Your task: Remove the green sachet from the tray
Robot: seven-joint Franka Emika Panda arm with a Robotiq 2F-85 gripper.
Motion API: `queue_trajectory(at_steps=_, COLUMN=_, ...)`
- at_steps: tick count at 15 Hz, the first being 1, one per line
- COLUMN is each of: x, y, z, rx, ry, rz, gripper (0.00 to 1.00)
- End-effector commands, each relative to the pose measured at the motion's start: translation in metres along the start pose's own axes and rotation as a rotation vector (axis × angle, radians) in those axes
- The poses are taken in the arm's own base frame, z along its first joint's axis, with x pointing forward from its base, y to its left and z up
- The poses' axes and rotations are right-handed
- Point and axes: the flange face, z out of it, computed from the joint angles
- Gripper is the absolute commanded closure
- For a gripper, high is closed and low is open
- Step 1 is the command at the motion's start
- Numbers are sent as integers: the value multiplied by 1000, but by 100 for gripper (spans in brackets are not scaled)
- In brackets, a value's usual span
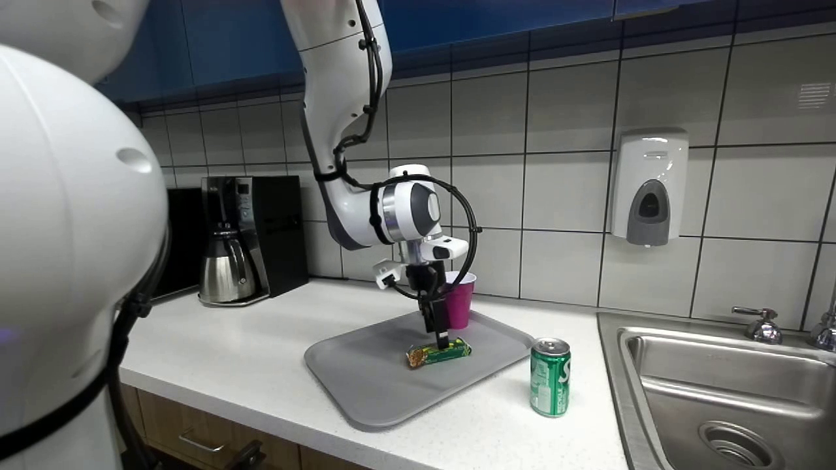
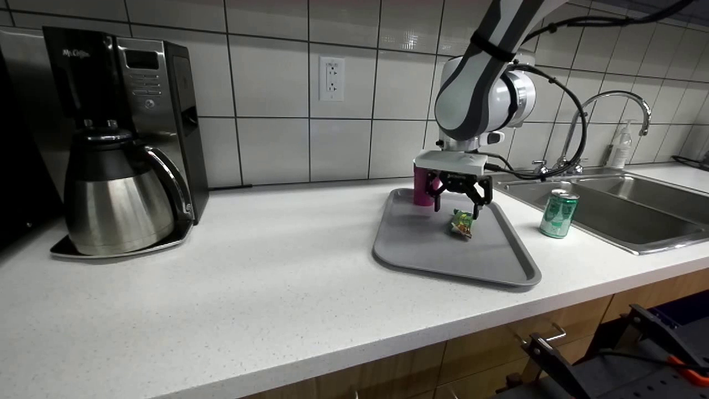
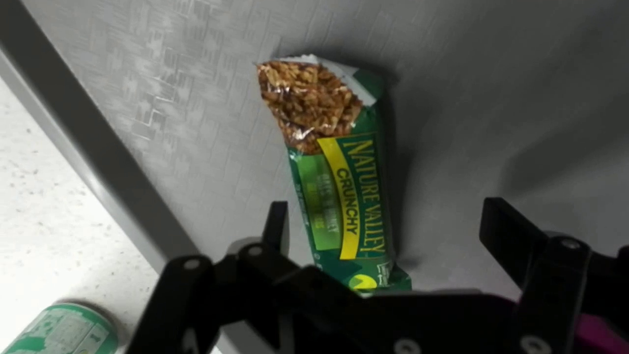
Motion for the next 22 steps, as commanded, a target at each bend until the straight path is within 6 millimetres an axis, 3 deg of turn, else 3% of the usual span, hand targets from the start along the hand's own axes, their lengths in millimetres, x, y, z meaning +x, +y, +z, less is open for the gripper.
queue_trajectory(at_steps=1, x=5, y=3, z=1, rx=5, ry=-3, rz=3, gripper=0)
queue_trajectory(at_steps=11, x=5, y=10, z=14, rx=-2, ry=-27, rz=28, gripper=0)
queue_trajectory(at_steps=12, x=5, y=10, z=15, rx=1, ry=-27, rz=32, gripper=25)
queue_trajectory(at_steps=13, x=6, y=11, z=15, rx=3, ry=-28, rz=33, gripper=26)
queue_trajectory(at_steps=20, x=8, y=12, z=9, rx=13, ry=-15, rz=39, gripper=82)
queue_trajectory(at_steps=22, x=7, y=12, z=5, rx=16, ry=-12, rz=39, gripper=83)
